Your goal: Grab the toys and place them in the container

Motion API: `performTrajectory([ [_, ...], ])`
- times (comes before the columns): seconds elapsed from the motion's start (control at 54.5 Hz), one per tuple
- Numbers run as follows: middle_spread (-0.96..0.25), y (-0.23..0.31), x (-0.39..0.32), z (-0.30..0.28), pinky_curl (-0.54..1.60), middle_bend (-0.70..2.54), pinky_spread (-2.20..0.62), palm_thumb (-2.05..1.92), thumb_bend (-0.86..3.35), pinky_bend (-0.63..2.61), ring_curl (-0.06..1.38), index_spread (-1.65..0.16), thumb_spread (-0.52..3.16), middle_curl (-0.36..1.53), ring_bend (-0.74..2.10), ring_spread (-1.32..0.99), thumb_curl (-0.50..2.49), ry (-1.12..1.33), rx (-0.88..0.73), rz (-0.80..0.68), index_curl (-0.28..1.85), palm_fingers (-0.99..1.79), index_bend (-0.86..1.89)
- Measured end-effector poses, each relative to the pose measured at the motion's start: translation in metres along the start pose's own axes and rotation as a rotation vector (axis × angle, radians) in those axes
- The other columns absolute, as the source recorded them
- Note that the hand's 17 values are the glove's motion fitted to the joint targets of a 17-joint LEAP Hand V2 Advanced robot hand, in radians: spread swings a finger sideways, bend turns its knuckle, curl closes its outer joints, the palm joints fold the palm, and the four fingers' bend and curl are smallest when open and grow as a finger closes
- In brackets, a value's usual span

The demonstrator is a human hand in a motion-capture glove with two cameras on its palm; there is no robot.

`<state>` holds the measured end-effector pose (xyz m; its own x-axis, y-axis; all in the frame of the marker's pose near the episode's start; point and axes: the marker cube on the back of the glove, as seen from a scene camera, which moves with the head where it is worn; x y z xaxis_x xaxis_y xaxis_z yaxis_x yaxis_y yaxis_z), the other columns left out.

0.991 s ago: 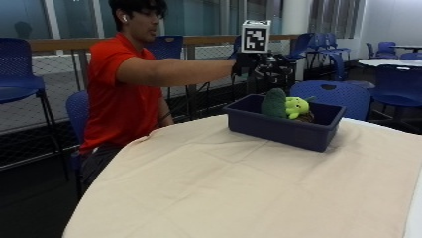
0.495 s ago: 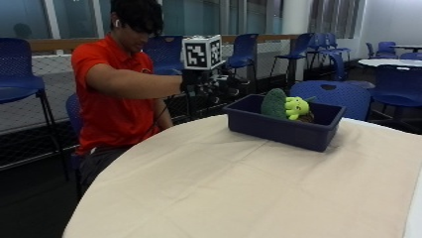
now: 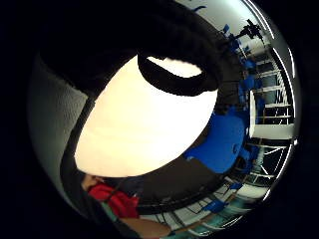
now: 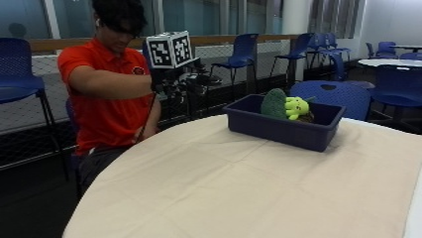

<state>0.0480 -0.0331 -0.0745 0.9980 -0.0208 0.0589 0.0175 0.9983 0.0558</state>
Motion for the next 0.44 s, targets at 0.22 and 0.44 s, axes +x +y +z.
performTrajectory([
  [0.22,-0.08,0.019,0.011,-0.017,0.32,0.12,0.12,0.03,-0.01,1.08,0.29,-0.38,1.28,0.18,0.19,0.05,0.31,0.022,0.022,0.014,0.29,-0.14,0.17],
  [0.44,-0.09,0.027,0.024,-0.027,0.32,0.12,0.11,0.03,-0.01,1.07,0.29,-0.39,1.28,0.18,0.19,0.05,0.31,0.009,0.035,0.028,0.30,-0.12,0.18],
])
